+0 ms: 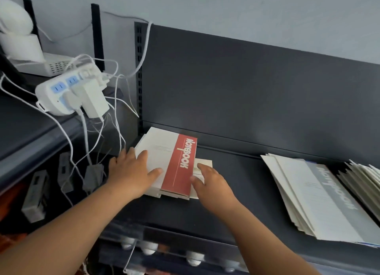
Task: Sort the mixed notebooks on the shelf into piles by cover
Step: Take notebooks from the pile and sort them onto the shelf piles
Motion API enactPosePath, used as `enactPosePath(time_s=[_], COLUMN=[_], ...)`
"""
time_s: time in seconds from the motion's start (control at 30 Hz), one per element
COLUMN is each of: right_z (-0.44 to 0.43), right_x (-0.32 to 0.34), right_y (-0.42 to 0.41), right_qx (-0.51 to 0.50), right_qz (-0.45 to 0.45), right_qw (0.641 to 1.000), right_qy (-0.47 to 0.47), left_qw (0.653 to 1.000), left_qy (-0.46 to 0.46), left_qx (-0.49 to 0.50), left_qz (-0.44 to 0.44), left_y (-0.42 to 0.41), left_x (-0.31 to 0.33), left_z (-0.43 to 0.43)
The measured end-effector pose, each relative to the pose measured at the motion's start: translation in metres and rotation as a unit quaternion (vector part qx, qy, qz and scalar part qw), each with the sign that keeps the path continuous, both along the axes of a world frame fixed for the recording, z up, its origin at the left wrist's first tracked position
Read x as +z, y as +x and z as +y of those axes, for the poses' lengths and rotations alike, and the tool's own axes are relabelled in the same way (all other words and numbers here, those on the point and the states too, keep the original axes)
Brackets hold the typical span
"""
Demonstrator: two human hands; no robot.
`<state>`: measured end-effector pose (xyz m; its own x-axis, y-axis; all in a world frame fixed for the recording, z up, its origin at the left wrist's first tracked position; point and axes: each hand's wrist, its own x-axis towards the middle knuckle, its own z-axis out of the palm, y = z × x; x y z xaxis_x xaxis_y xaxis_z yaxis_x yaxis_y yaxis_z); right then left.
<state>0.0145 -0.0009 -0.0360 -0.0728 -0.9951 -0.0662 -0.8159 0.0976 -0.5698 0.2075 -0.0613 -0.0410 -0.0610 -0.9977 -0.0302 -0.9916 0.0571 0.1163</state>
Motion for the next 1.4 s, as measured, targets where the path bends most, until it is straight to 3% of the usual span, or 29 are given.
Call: enactPosePath(time_s=[0.3, 0.87, 1.1, 1.2, 1.4], right_z=[-0.011, -0.023, -0.024, -0.024, -0.017], right_x=[-0.021, -0.017, -0.016, -0.016, -0.006], right_y=[0.023, 0.011, 0.008, 0.003, -0.010], right_qx=[-0.007, -0.098, -0.113, -0.176, -0.271], right_qz=[0.028, -0.102, -0.189, -0.287, -0.514], right_qw=[0.999, 0.989, 0.975, 0.941, 0.803], right_qy=[0.042, 0.049, 0.031, 0.024, 0.134], left_qw=[0.999, 0.998, 0.997, 0.996, 0.988], left_qy=[0.030, -0.012, 0.032, 0.031, 0.037], left_qx=[-0.042, -0.046, -0.052, -0.059, -0.099], left_qz=[0.007, 0.051, 0.046, 0.057, 0.113], left_y=[0.008, -0.003, -0.006, -0.007, -0.013], left_x=[-0.020, -0.007, -0.011, -0.008, -0.002], left_z=[0.005, -0.001, 0.001, 0.004, 0.013])
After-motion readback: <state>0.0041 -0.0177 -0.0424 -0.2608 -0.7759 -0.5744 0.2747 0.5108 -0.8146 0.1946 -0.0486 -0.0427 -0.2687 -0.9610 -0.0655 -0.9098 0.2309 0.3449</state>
